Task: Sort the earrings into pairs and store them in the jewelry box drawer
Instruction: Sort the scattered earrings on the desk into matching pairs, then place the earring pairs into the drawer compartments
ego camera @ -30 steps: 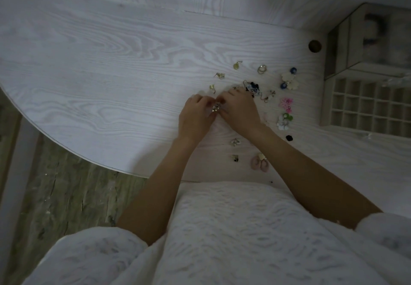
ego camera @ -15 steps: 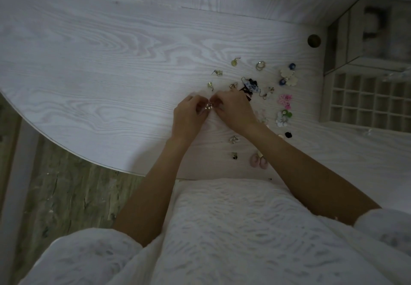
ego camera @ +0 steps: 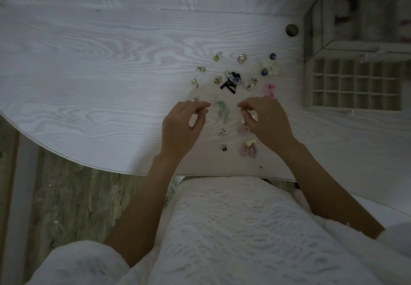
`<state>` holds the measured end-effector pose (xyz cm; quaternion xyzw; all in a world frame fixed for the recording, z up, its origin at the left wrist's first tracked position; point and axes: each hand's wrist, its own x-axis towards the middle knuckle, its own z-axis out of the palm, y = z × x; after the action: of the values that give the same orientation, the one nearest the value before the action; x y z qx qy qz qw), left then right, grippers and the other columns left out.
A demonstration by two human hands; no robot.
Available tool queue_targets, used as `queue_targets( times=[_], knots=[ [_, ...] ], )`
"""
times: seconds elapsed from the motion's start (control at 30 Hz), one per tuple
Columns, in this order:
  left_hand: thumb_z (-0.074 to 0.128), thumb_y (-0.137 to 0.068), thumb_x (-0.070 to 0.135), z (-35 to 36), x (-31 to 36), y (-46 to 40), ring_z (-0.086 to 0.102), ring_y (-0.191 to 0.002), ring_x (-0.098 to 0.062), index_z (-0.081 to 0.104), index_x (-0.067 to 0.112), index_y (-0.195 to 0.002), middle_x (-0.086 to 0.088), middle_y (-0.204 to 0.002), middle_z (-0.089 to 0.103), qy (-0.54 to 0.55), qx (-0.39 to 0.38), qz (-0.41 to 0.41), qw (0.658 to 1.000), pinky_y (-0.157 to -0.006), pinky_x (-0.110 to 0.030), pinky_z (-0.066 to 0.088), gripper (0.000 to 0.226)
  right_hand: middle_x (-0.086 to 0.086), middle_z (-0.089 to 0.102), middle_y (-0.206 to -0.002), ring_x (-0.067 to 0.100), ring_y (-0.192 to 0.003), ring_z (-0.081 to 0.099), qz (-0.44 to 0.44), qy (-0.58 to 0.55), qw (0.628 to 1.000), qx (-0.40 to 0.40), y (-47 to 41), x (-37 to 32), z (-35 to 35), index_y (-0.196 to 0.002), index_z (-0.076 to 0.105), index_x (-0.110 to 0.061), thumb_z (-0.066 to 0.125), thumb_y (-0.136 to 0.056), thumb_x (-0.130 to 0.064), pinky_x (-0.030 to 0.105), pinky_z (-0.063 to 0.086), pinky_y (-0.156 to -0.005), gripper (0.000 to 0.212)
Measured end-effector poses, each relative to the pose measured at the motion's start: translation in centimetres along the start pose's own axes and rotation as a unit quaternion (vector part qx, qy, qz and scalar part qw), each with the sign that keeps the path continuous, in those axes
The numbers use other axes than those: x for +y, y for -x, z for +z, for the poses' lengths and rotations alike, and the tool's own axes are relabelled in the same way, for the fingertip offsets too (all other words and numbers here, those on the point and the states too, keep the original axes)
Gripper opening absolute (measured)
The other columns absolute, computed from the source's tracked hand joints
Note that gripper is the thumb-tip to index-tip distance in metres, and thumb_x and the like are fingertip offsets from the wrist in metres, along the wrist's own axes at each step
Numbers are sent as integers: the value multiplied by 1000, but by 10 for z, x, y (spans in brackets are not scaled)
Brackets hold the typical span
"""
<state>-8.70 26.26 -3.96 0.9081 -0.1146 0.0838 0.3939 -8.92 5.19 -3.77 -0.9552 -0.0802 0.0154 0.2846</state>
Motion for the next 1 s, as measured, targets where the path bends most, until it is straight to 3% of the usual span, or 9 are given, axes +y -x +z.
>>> queue_targets(
  times=[0.1, 0.3, 0.4, 0.53, 0.7, 1.0],
  knots=[
    [56, -89, 9, 17, 13, 14, 60, -80, -14, 69, 11, -97, -1, -87, 70, 1, -11, 46, 999, -68, -22, 49, 16, 7, 64, -95, 23, -82, 58, 56, 10, 998, 13, 35, 23, -6, -108, 61, -12, 57, -86, -7, 33, 46, -72, 23],
    [65, -80, 16, 63, 44, 39, 57, -92, -23, 63, 15, -108, -2, -99, 66, -78, -162, -4, 984, -71, -32, 50, 27, 11, 54, -110, 28, -96, 54, 147, 39, 988, 4, 75, 65, -5, -115, 57, -12, 58, -85, -8, 35, 48, -72, 31],
    [67, -79, 20, 88, 67, 43, 56, -93, -26, 62, 14, -109, -5, -101, 64, -95, -164, -21, 982, -71, -33, 49, 31, 12, 52, -116, 28, -102, 52, 165, 28, 986, -7, 77, 79, -10, -118, 55, -12, 60, -84, -14, 35, 47, -77, 34],
    [66, -80, 17, 119, 95, 31, 54, -98, -29, 62, 12, -111, -9, -104, 64, -129, -162, -35, 978, -75, -36, 48, 32, 13, 51, -117, 30, -105, 49, 124, 16, 992, -22, 64, 88, -16, -121, 55, -13, 61, -84, -16, 37, 45, -81, 37],
    [66, -78, 10, 147, 103, 19, 58, -84, -34, 68, 8, -94, -14, -85, 68, -220, -139, -50, 964, -71, -38, 48, 16, 13, 58, -102, 32, -94, 50, 42, -14, 999, -29, 54, 94, -17, -108, 64, -13, 55, -89, -20, 39, 47, -71, 22],
    [58, -86, 16, 154, 107, 15, 54, -87, -32, 70, 9, -86, -14, -82, 67, -221, -139, -106, 959, -66, -37, 42, 14, 12, 62, -96, 28, -88, 59, 22, -46, 998, -29, 56, 116, -19, -96, 66, -5, 56, -84, 0, 40, 50, -73, 17]
  ],
)
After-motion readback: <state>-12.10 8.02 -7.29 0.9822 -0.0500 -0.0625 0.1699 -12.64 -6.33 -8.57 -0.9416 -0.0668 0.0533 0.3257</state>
